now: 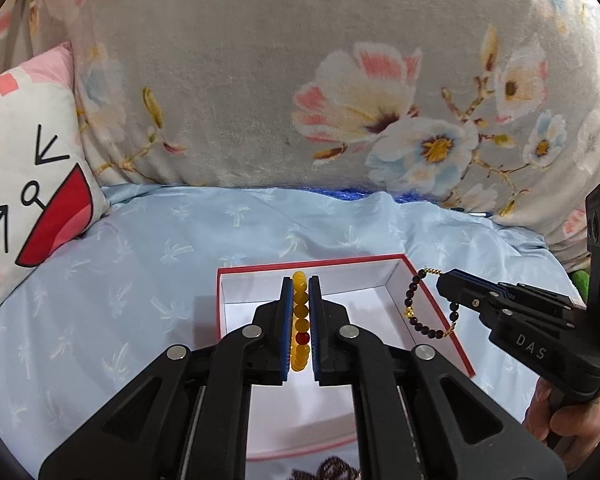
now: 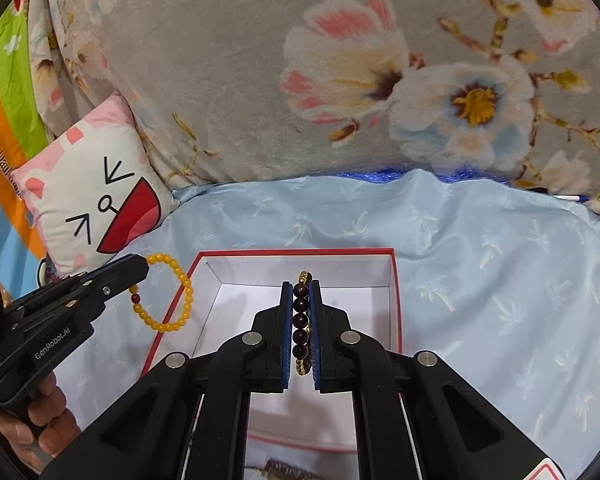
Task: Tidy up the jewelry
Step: 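Carry both bracelets into the red box and open both tools to release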
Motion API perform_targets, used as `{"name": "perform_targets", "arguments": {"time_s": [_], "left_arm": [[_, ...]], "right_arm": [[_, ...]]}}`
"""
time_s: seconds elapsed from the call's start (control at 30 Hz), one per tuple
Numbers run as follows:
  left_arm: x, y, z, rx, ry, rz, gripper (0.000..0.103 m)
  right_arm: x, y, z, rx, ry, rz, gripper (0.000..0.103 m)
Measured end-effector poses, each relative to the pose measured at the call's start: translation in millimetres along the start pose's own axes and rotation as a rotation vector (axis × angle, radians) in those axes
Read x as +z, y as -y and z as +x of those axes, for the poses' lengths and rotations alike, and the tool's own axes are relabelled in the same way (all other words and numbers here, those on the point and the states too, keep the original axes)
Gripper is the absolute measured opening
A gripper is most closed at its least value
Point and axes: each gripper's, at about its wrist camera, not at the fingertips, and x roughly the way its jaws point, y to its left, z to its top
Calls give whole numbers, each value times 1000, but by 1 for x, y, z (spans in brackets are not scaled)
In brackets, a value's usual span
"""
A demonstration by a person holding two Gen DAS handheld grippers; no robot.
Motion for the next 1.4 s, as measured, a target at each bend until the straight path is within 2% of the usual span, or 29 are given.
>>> {"name": "perform_targets", "arguments": {"time_s": [0.3, 0.6, 0.73, 0.77, 0.87, 1.07, 1.27, 1.4], "left_arm": [[-4, -16, 47, 41, -44, -5, 7], [-9, -16, 76, 81, -76, 15, 7], [-10, -15, 82, 92, -82, 33, 9], [-10, -15, 83, 106, -78, 38, 12], [-11, -15, 81, 147, -50, 57, 38], [-14, -12, 77, 189, -20, 109, 40], [-18, -17, 70, 219, 13, 121, 40], [-16, -21, 72, 235, 19, 114, 40]], "right_arm": [[-2, 10, 52, -20, -61, 0, 7], [-2, 21, 77, -34, -92, 12, 8], [-3, 25, 82, -44, -98, 20, 17], [-4, 26, 82, -45, -97, 23, 20], [-4, 28, 78, -45, -89, 29, 27], [-8, 20, 64, -49, -64, -1, 29], [-29, 8, 54, -62, -71, -39, 29], [-42, 10, 52, -54, -82, -17, 29]]}}
